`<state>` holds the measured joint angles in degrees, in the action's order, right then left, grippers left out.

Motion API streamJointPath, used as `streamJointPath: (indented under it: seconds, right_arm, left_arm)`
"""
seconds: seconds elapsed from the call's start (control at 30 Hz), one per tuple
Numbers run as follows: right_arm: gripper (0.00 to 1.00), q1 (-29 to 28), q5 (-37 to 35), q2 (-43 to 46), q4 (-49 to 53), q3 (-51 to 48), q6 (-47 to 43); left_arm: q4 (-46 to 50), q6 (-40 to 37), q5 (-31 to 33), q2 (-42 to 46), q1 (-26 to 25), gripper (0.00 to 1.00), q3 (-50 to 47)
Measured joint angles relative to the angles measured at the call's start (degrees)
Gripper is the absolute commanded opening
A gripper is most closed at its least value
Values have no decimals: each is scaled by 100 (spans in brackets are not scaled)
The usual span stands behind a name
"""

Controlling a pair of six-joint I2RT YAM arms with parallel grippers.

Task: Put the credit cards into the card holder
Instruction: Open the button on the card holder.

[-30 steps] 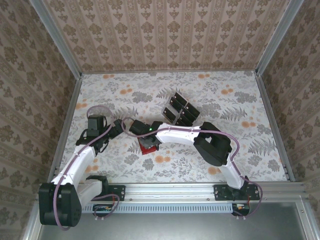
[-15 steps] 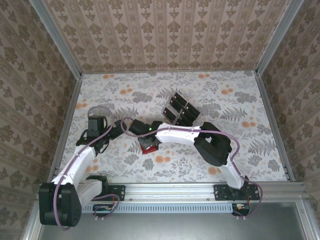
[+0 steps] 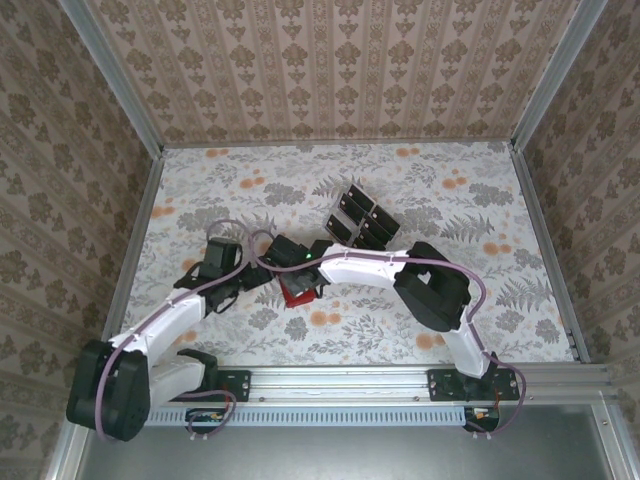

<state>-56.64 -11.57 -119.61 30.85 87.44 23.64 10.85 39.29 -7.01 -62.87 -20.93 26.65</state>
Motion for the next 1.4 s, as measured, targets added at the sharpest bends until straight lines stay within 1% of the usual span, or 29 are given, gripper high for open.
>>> streamJointPath:
  seconds: [0.2, 0.47, 0.6, 0.9, 1.03, 1.23, 1.4]
  right_arm:
    - [0, 59, 153, 68, -188, -149, 83]
    - [0, 105, 286, 129, -365, -278, 195]
    - [0, 144, 374, 188, -466, -376, 232]
    - [0, 267, 632, 332, -756, -636, 367]
    - [0, 363, 734, 444, -876, -804, 413]
    - [0, 505, 927, 625, -1115, -1067, 514]
    - [0, 688, 927, 857, -1110, -1307, 525]
  left_arm:
    - [-214, 131, 188, -356, -278, 100, -33]
    - [-450, 173, 363, -750, -448, 100, -26]
    - [-437, 168, 649, -863, -654, 100, 28]
    - [-247, 146, 1191, -1329, -955, 100, 286]
    - [24, 146, 1416, -1602, -1095, 100, 538]
    - [339, 146, 1606, -1910, -1209, 100, 833]
    - [435, 144, 1663, -2022, -1246, 100, 922]
